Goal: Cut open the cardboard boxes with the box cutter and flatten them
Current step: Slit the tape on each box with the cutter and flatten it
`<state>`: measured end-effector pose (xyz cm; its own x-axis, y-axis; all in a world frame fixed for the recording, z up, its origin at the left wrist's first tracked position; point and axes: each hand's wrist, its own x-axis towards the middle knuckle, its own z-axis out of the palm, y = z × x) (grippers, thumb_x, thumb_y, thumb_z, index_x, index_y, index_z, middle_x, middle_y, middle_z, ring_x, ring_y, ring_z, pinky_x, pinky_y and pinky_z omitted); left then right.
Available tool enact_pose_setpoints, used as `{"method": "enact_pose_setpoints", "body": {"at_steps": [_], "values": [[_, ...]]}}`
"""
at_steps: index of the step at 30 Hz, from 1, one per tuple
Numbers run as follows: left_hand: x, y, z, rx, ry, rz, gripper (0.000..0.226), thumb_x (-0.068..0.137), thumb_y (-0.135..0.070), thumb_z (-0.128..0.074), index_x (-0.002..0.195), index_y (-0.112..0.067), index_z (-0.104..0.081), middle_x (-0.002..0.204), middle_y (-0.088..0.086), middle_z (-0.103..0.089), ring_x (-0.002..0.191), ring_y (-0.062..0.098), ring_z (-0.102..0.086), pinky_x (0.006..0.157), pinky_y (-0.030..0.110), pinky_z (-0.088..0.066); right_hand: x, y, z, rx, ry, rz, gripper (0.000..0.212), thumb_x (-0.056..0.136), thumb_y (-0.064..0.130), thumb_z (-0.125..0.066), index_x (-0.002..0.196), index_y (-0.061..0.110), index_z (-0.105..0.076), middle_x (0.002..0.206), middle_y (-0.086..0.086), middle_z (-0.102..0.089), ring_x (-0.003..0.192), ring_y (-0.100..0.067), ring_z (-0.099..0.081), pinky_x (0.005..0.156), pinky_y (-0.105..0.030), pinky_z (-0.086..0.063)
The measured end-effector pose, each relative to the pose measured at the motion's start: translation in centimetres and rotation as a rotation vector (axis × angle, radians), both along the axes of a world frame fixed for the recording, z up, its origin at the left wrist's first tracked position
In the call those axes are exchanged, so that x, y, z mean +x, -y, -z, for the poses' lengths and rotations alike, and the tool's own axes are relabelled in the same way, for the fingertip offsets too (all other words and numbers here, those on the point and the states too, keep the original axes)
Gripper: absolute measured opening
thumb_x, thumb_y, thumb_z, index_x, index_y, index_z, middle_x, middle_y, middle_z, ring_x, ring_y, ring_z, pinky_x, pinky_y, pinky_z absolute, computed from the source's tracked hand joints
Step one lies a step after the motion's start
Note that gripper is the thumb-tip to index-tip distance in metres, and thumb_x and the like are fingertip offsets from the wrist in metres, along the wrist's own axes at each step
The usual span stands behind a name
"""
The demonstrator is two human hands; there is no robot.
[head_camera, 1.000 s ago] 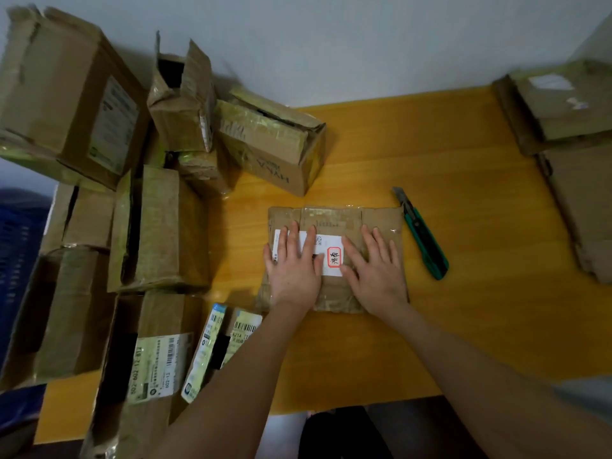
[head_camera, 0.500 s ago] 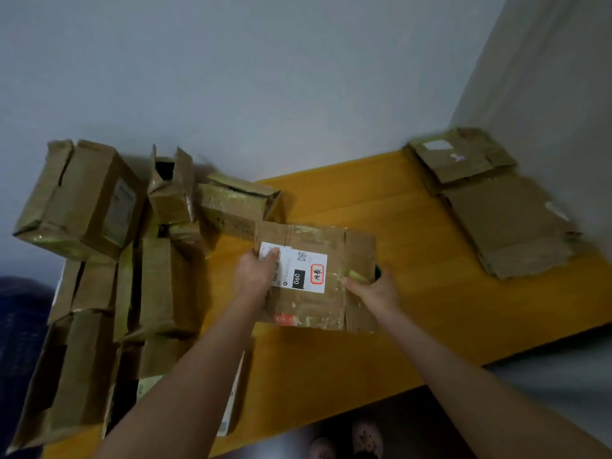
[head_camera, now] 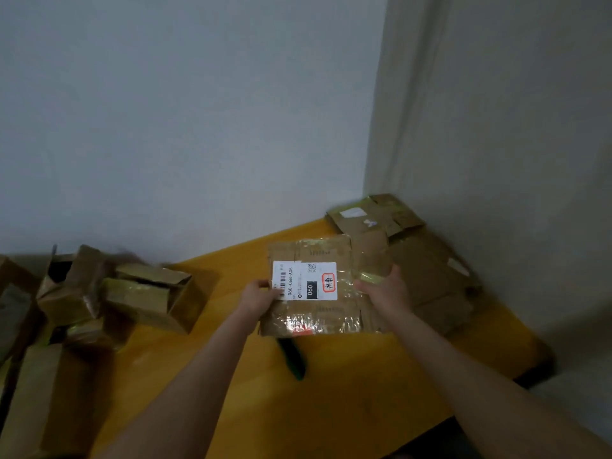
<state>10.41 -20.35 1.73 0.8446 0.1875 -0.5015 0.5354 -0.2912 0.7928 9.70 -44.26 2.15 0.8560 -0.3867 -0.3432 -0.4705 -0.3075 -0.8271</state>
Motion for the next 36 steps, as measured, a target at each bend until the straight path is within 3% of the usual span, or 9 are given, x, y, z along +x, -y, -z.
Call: {"method": "enact_pose_setpoints", "body": {"at_steps": [6, 8, 12, 21, 24, 26, 29, 31, 36], "values": [[4.5, 10.4, 0.8, -0.004, -0.003, -0.059, 0.02, 0.092, -0.009, -0.063, 0.11, -0.012, -0.055, 0.114, 0.016, -0.067, 0.088, 0.026, -0.066, 0.074, 0.037, -0.058, 7.0, 9.4, 1.5, -0.12, -0.036, -0.046, 0.084, 0.071, 0.028, -0.084, 0.139, 0.012, -0.038, 0.134, -0.011, -0.051, 0.119, -0.032, -0.053, 0.094, -0.042, -0.048], [5.9, 13.9, 1.1, -0.039, 0.035, -0.132, 0.014, 0.094, -0.007, -0.06, 0.105, -0.014, -0.054, 0.113, 0.017, -0.068, 0.09, 0.028, -0.067, 0.077, 0.041, -0.059, 8.9, 12.1, 1.3, -0.278, -0.042, -0.063, 0.085, 0.073, 0.033, -0.081, 0.142, 0.015, -0.035, 0.138, -0.014, -0.043, 0.124, -0.033, -0.046, 0.096, -0.044, -0.043], [9.5, 19.2, 1.4, -0.093, 0.072, -0.274, 0.028, 0.095, -0.007, -0.057, 0.123, -0.009, -0.054, 0.114, 0.013, -0.067, 0.091, 0.026, -0.066, 0.078, 0.043, -0.058, 12.2, 15.8, 1.0, -0.615, 0.053, -0.171, 0.083, 0.083, 0.041, -0.069, 0.15, 0.02, -0.023, 0.149, -0.012, -0.029, 0.134, -0.031, -0.032, 0.105, -0.043, -0.035], [19.4, 25.6, 2.9, -0.073, 0.136, -0.355, 0.034, 0.101, -0.007, -0.044, 0.132, -0.016, -0.055, 0.122, 0.01, -0.064, 0.108, 0.028, -0.063, 0.09, 0.042, -0.054, 15.7, 18.0, 3.6, -0.613, 0.017, -0.369, 0.077, 0.087, 0.04, -0.064, 0.149, 0.021, -0.023, 0.151, -0.01, -0.025, 0.136, -0.028, -0.03, 0.106, -0.038, -0.037], [22.0, 26.6, 4.1, 0.036, 0.203, -0.291, 0.037, 0.101, -0.008, -0.041, 0.134, -0.02, -0.05, 0.124, 0.003, -0.061, 0.107, 0.022, -0.061, 0.085, 0.033, -0.053, 16.0, 18.0, 4.8, -0.601, -0.031, -0.399, 0.073, 0.089, 0.036, -0.063, 0.148, 0.021, -0.023, 0.151, -0.009, -0.023, 0.137, -0.026, -0.028, 0.105, -0.036, -0.036], [23.3, 26.7, 5.0, 0.148, 0.186, -0.164, 0.049, 0.099, -0.008, -0.043, 0.145, -0.021, -0.037, 0.14, 0.005, -0.05, 0.122, 0.027, -0.053, 0.096, 0.041, -0.051, 16.2, 17.8, 5.4, -0.616, -0.029, -0.427, 0.072, 0.089, 0.036, -0.062, 0.148, 0.021, -0.023, 0.152, -0.009, -0.021, 0.138, -0.026, -0.027, 0.103, -0.035, -0.038], [23.0, 26.5, 5.4, 0.319, 0.089, -0.003, 0.064, 0.098, -0.011, -0.05, 0.154, -0.017, -0.02, 0.161, 0.01, -0.016, 0.146, 0.031, -0.021, 0.114, 0.048, -0.032, 16.5, 17.1, 5.9, -0.657, -0.019, -0.483, 0.075, 0.089, 0.037, -0.062, 0.149, 0.02, -0.02, 0.152, -0.01, -0.019, 0.139, -0.028, -0.025, 0.107, -0.037, -0.039], [21.5, 25.7, 4.6, 0.384, 0.119, 0.07, 0.06, 0.097, -0.017, -0.052, 0.152, -0.018, -0.027, 0.16, 0.008, -0.018, 0.148, 0.029, -0.011, 0.117, 0.047, -0.025, 16.6, 16.1, 5.6, -0.66, -0.009, -0.513, 0.076, 0.089, 0.038, -0.062, 0.15, 0.021, -0.018, 0.153, -0.011, -0.016, 0.14, -0.029, -0.023, 0.109, -0.04, -0.037], [16.2, 21.9, 3.3, 0.7, 0.064, 0.236, 0.066, 0.097, -0.021, -0.055, 0.153, -0.02, -0.022, 0.162, 0.01, -0.009, 0.143, 0.031, -0.027, 0.111, 0.044, -0.036, 16.2, 12.6, 3.8, -0.651, 0.041, -0.601, 0.075, 0.089, 0.036, -0.062, 0.15, 0.022, -0.02, 0.153, -0.01, -0.017, 0.139, -0.029, -0.023, 0.109, -0.04, -0.036]]}}
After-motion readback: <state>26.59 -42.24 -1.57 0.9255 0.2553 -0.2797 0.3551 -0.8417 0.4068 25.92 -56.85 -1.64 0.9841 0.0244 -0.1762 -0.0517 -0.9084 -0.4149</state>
